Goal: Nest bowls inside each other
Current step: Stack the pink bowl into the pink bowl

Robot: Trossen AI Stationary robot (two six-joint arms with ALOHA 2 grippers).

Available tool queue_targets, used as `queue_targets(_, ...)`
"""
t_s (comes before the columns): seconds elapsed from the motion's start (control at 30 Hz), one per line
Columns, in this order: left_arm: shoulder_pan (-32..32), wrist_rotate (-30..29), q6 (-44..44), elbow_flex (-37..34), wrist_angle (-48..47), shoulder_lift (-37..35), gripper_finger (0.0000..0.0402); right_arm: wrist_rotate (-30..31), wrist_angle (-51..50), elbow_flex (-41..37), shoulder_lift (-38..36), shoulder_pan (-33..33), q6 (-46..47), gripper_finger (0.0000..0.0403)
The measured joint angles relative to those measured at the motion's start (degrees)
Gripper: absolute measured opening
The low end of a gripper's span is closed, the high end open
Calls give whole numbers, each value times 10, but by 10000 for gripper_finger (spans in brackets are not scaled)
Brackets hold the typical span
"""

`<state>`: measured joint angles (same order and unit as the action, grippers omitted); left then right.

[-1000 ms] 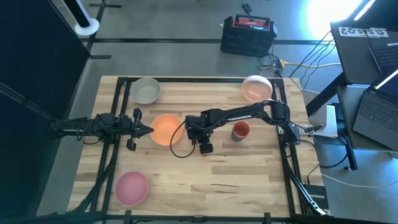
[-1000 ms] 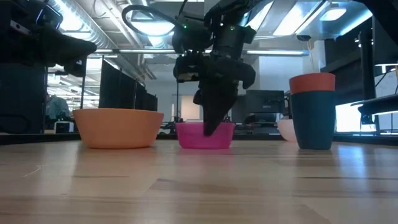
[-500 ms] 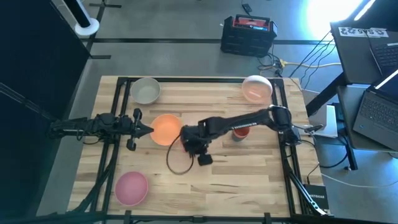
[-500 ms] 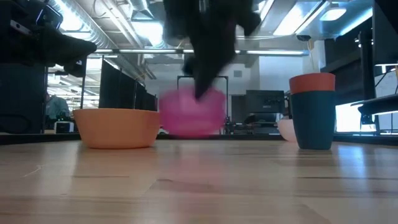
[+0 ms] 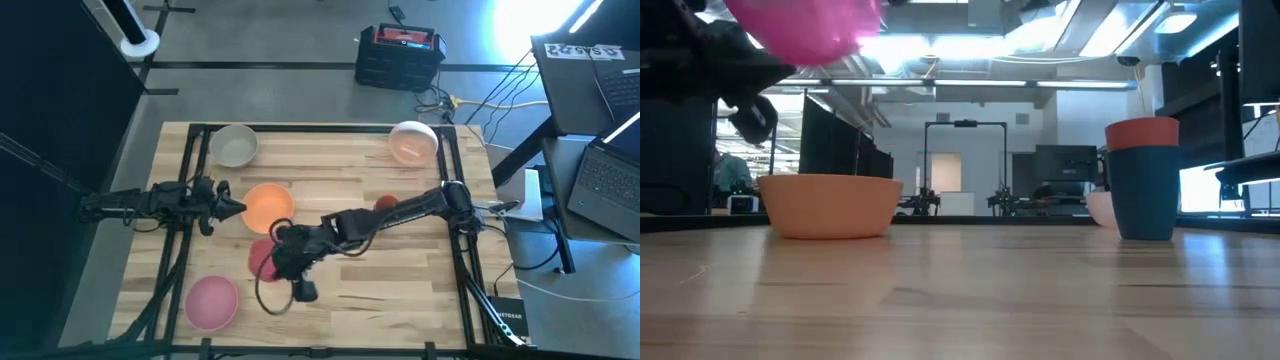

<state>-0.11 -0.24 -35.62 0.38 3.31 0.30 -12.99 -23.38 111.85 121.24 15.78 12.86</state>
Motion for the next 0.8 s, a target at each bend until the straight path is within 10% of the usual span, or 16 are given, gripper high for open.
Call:
queue_targets(0.5,0,-2,-12,0,1,0,1,22,415,31,138,27,292,0)
queue_targets(0.8,0,-2,2,0,1,0,1,15,350,183,256,37,303,0)
